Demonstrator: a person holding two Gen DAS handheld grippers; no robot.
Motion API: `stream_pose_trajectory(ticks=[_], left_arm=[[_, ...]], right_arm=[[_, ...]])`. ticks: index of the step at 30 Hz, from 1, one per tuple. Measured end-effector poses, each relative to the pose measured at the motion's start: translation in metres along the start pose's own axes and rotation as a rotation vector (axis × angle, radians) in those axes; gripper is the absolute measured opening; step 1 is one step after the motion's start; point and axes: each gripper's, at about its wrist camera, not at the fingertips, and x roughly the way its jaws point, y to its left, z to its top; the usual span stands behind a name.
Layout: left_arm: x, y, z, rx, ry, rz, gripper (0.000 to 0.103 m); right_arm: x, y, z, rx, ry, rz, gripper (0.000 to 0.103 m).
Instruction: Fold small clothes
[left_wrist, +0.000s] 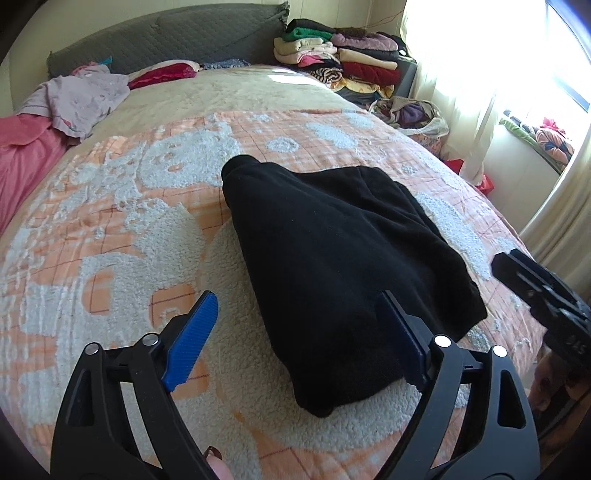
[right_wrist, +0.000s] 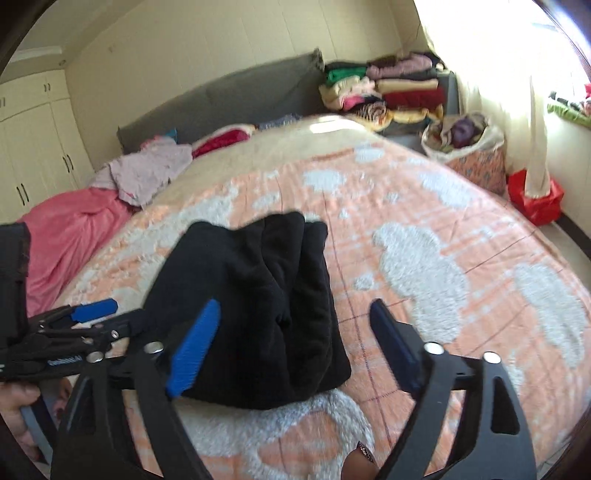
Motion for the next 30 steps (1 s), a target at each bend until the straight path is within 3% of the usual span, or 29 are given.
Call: stream_pose_trajectory(ticks=[5, 12, 30], left_arm=[[-0.030, 0.001, -0.005, 0.012, -0.059, 0.002, 0.092], [-0.068, 0.002, -0.018, 0.019, -0.129, 0.028, 0.093], [-0.104, 0.018, -0.087, 0.006, -0.146, 0.065, 0.093]], right_arm=[[-0.036, 0.012, 0.005, -0.039, -0.086, -0.006, 0.097], [-0.076, 0.029, -0.001, -0.097, -0.152, -0.016, 0.098], [-0.111, 0.051, -0.052, -0.141, -0.156, -0.030, 0.098]])
